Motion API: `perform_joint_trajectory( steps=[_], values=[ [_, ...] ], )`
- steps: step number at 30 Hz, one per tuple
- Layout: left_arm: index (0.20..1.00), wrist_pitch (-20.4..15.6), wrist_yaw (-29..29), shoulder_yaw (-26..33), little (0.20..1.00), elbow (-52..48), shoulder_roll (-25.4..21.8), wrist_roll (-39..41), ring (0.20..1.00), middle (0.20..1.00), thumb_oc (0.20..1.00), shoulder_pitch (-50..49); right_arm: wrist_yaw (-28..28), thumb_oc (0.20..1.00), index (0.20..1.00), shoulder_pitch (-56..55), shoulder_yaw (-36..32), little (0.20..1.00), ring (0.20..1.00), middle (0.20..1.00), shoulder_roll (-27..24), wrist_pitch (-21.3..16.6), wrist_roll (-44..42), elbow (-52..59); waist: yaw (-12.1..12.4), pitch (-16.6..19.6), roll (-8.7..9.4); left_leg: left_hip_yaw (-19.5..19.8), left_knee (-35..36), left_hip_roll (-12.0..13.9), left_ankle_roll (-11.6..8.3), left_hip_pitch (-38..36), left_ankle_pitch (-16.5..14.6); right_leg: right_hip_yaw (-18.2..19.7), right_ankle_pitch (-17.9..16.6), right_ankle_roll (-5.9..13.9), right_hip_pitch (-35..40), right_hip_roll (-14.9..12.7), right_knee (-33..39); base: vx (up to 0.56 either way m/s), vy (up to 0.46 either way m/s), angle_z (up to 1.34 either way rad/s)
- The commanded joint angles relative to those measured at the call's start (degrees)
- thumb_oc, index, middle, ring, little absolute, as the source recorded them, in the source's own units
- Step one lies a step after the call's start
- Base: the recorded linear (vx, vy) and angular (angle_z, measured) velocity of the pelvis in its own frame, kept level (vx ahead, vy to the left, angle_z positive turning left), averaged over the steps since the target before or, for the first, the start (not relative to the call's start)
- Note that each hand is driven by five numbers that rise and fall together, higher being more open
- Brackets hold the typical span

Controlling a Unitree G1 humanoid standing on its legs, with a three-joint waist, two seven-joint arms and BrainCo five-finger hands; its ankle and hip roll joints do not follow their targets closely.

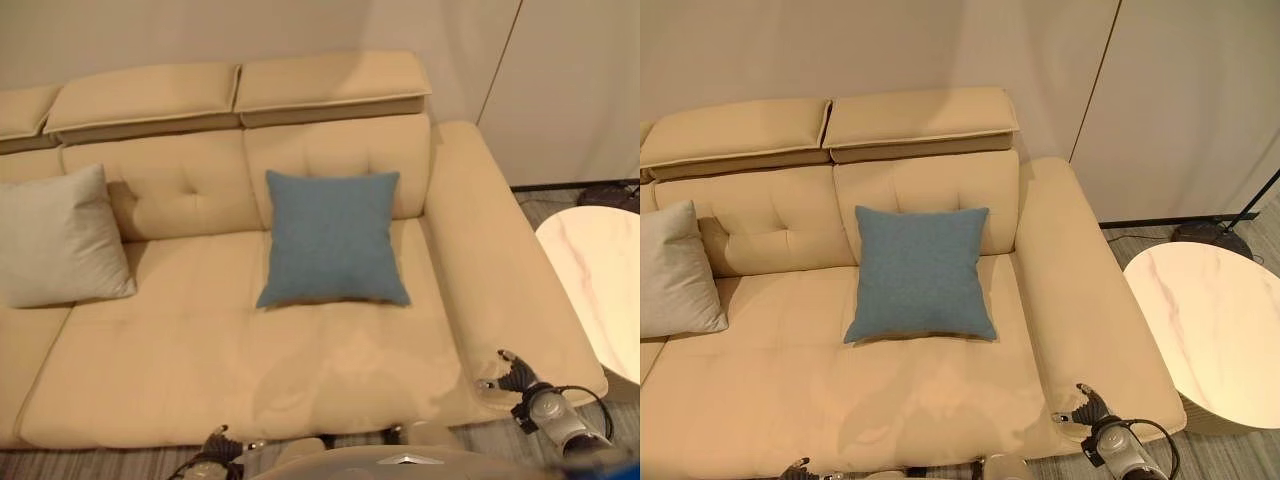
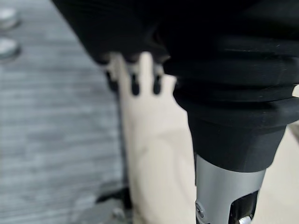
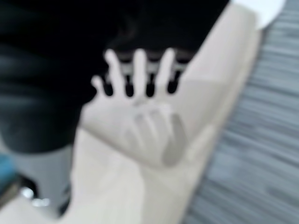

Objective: Pick up all the scattered cushions and arrange them neatly on the sofa.

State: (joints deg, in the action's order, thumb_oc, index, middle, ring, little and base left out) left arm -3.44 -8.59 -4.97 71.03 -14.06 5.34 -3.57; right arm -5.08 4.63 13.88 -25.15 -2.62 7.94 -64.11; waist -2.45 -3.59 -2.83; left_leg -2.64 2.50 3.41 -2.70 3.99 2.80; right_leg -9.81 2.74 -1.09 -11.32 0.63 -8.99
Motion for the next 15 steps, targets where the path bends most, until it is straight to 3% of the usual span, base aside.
perform_joint_trajectory(
  steps=[1,2,3,5,12,13,14,15],
  values=[
    [1.0,-0.1,0.6,1.0,1.0,1.2,-2.5,-1.2,1.0,1.0,1.0,2.2,-0.8,1.0,1.0,2.3,-0.2,1.0,1.0,1.0,1.6,-0.2,-2.5,-0.4,-0.5,-3.0,4.66,-0.9,-0.4,-2.9,-3.31,-3.3,0.4,0.1,-5.9,8.25,9.3,-3.0,13.8,-0.13,-0.037,0.02],
    [1.0,-0.2,0.6,0.5,1.0,1.0,-2.6,-1.2,1.0,1.0,1.0,2.8,-0.9,1.0,1.0,2.5,-0.4,1.0,1.0,1.0,1.8,0.0,-2.8,-1.3,-0.6,-3.6,5.18,-1.3,-3.5,-3.2,-3.0,-2.4,-0.9,-0.1,-6.2,8.09,8.8,-3.6,13.3,-0.26,-0.04,0.11],
    [1.0,-0.5,0.9,0.1,1.0,0.7,-2.7,-1.2,1.0,1.0,1.0,3.5,-0.8,1.0,1.0,2.9,0.0,1.0,1.0,1.0,2.0,0.1,-2.4,-2.7,-0.7,-4.1,6.19,-1.0,-11.3,-4.5,-2.89,-2.1,-3.8,-0.3,-6.5,7.66,7.0,-4.5,11.9,-0.22,-0.031,0.13],
    [1.0,-0.4,1.3,-0.2,1.0,1.2,-2.3,-1.5,1.0,1.0,1.0,3.6,-0.4,1.0,1.0,2.7,0.8,1.0,1.0,1.0,2.2,0.7,-0.6,-4.2,-1.3,-3.4,5.96,0.3,-14.0,-5.2,-2.71,-5.1,-4.7,-0.2,-7.0,7.37,6.0,-4.0,11.3,-0.15,0.014,0.19],
    [1.0,-0.1,2.4,-2.0,1.0,0.7,-1.2,-1.7,1.0,1.0,1.0,4.7,0.4,1.0,1.0,0.5,0.2,1.0,1.0,1.0,3.2,2.6,2.3,-9.1,-4.6,-1.6,3.03,1.3,-10.0,-4.4,-3.41,-16.8,-4.5,-2.9,-9.0,7.79,2.9,-2.5,10.3,-0.14,0.084,0.29],
    [1.0,-0.1,2.6,-2.7,1.0,-0.7,-1.1,-1.1,1.0,1.0,1.0,5.7,0.4,1.0,1.0,0.4,0.3,1.0,1.0,1.0,3.2,3.0,2.8,-9.4,-4.9,-2.0,2.87,2.2,-6.6,-5.1,-2.24,-16.7,-6.6,-3.1,-10.5,8.57,1.2,-2.8,10.5,-0.25,0.131,0.43],
    [1.0,-0.1,2.6,-2.7,1.0,-0.7,-1.1,-1.1,1.0,1.0,1.0,5.7,0.4,1.0,1.0,0.4,0.3,1.0,1.0,1.0,3.2,3.0,2.8,-9.4,-4.9,-2.1,2.85,2.2,-6.6,-5.1,-2.22,-16.7,-6.6,-3.1,-10.5,8.58,1.2,-2.8,10.6,-0.36,0.208,0.23],
    [1.0,-0.2,2.7,-3.0,1.0,-1.0,-1.0,-1.1,1.0,1.0,1.0,6.4,0.1,1.0,1.0,0.2,0.0,1.0,1.0,1.0,3.5,3.3,3.3,-10.0,-4.6,-2.7,3.64,2.7,-5.0,-6.5,-0.48,-16.1,-9.9,-2.6,-12.4,9.61,0.0,-3.5,10.9,-0.18,0.109,0.02]
  ],
)
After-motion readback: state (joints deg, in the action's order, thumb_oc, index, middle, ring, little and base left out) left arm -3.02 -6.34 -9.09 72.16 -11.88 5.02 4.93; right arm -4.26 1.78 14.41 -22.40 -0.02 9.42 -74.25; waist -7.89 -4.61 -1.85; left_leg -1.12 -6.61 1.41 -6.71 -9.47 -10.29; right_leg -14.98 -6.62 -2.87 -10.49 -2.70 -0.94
